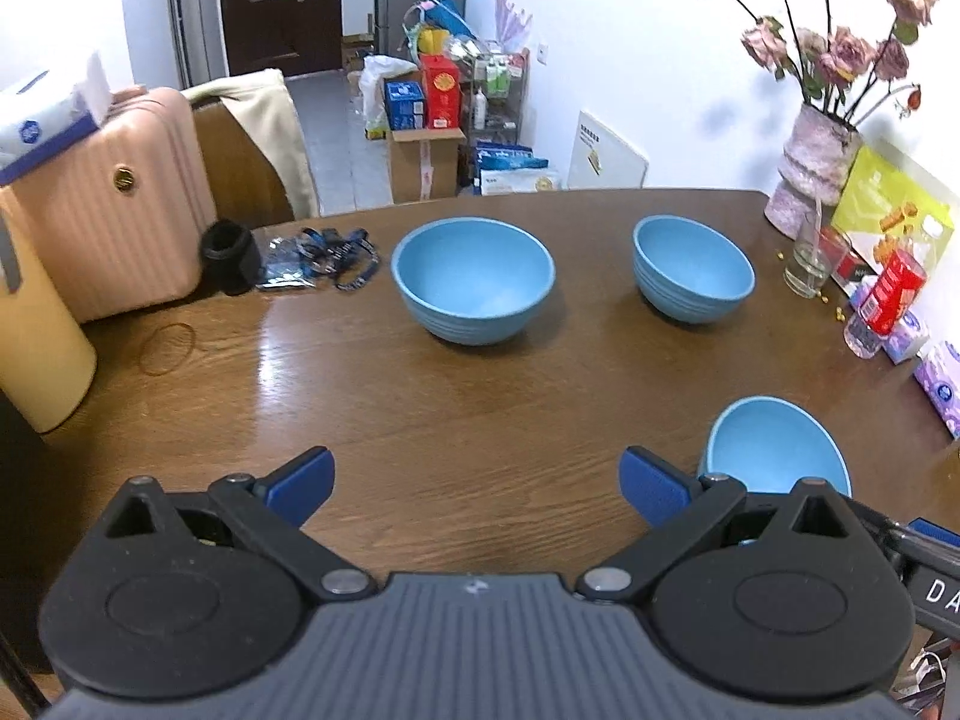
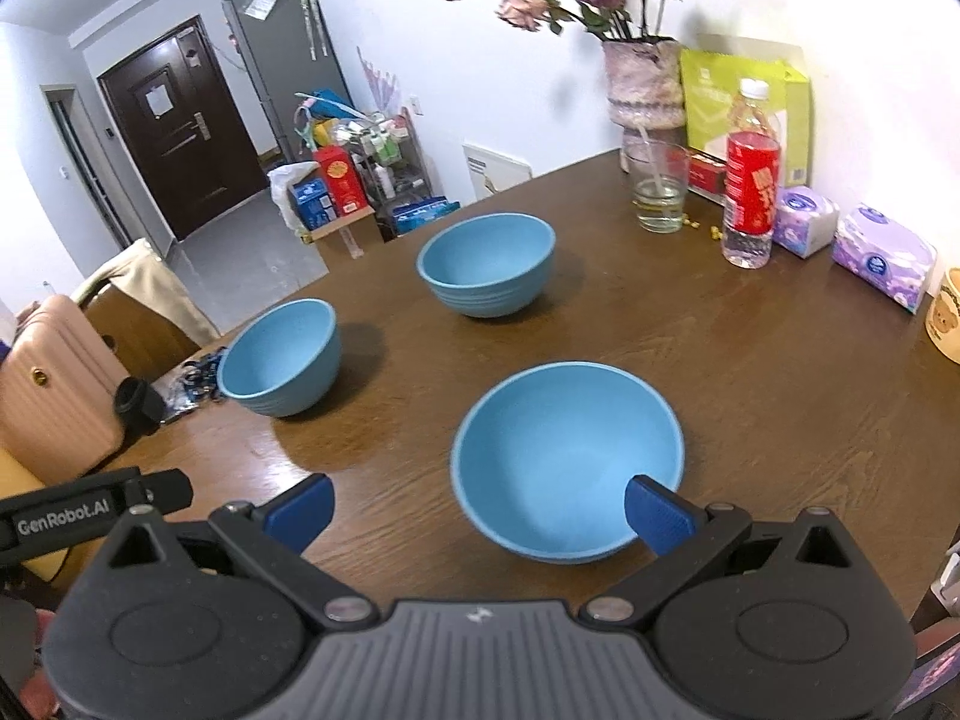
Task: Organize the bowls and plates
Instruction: 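Move both tools back toward the blue bowls beside the suitcase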
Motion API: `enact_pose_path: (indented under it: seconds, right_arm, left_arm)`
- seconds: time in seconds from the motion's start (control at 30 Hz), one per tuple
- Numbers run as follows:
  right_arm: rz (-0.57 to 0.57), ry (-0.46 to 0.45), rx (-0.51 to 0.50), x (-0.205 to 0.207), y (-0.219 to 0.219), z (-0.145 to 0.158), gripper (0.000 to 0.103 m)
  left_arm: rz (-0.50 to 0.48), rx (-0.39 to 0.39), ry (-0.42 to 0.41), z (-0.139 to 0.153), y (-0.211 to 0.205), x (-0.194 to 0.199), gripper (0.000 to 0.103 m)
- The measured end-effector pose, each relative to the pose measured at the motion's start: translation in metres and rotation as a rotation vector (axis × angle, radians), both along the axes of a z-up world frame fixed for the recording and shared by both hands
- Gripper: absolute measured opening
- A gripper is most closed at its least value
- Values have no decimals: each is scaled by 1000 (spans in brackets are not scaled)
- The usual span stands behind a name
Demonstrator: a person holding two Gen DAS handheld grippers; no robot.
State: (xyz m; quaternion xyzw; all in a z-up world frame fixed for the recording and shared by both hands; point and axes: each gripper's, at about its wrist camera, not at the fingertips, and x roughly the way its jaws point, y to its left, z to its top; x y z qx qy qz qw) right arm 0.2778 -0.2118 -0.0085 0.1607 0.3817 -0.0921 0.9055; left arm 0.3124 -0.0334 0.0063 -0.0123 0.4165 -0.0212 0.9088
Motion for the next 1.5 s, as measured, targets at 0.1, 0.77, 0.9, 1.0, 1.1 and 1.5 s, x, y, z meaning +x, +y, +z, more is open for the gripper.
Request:
enact_pose_path:
  seconds: [0.1,0.77,0.9,1.0,1.1,1.5]
  right_arm:
    - [10,-11,0,0,14,6,103]
    - [107,-8,22,42,82,29,103]
    - [128,-1,26,58,89,29,103]
    - [146,4,25,71,95,29,103]
    - [162,12,25,85,100,27,103]
    - [209,48,33,145,112,15,103]
  left_arm:
    - [12,9,-13,8,14,-2,103]
    - [120,24,-39,33,89,27,103]
    - [140,30,-38,34,96,39,103]
    - [159,30,-36,34,102,49,103]
    - [177,30,-33,33,108,58,103]
    - [237,37,-10,23,124,103,103]
